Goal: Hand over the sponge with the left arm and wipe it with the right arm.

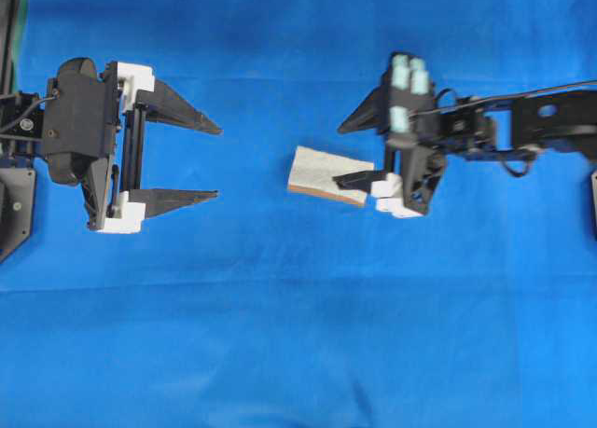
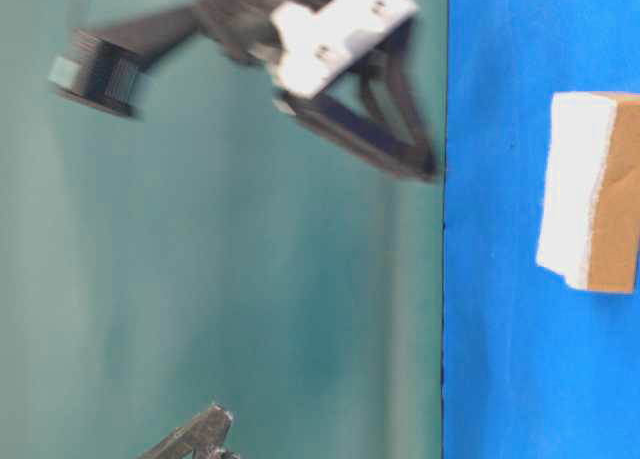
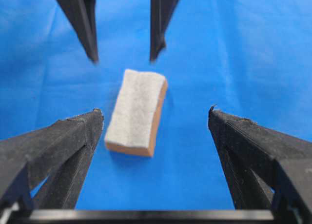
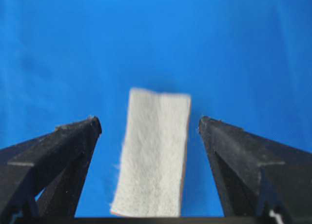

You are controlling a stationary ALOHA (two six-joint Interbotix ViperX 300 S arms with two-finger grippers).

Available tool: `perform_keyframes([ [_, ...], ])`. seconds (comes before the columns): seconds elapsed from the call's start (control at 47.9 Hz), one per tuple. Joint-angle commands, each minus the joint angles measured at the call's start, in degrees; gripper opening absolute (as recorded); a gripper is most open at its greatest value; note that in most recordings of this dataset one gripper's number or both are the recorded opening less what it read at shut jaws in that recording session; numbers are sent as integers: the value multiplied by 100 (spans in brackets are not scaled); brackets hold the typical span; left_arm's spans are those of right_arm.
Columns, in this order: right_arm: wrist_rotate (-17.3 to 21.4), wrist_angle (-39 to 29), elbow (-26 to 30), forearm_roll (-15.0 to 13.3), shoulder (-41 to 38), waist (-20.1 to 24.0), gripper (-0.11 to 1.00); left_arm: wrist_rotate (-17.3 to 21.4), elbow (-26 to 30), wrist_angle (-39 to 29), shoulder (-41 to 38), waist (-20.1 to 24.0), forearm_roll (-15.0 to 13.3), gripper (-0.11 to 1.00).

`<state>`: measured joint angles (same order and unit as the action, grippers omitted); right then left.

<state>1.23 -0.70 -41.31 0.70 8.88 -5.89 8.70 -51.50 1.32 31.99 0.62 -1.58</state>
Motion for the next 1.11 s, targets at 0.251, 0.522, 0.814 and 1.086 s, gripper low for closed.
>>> perform_keyframes([
  [0.251, 0, -44, -149, -62, 1028, 88, 74, -44, 97, 88, -9, -18, 9, 90],
  [0.522, -9, 132, -149, -70, 967, 105, 74, -88, 105, 88, -18, -18, 9, 90],
  [0.814, -9, -35, -220, -70, 1415, 149, 74, -79, 62, -26, 624, -18, 0, 90],
  [1.086, -18, -457, -817, -114, 2839, 149, 74, -79, -149, -554, 1872, -18, 0, 89],
])
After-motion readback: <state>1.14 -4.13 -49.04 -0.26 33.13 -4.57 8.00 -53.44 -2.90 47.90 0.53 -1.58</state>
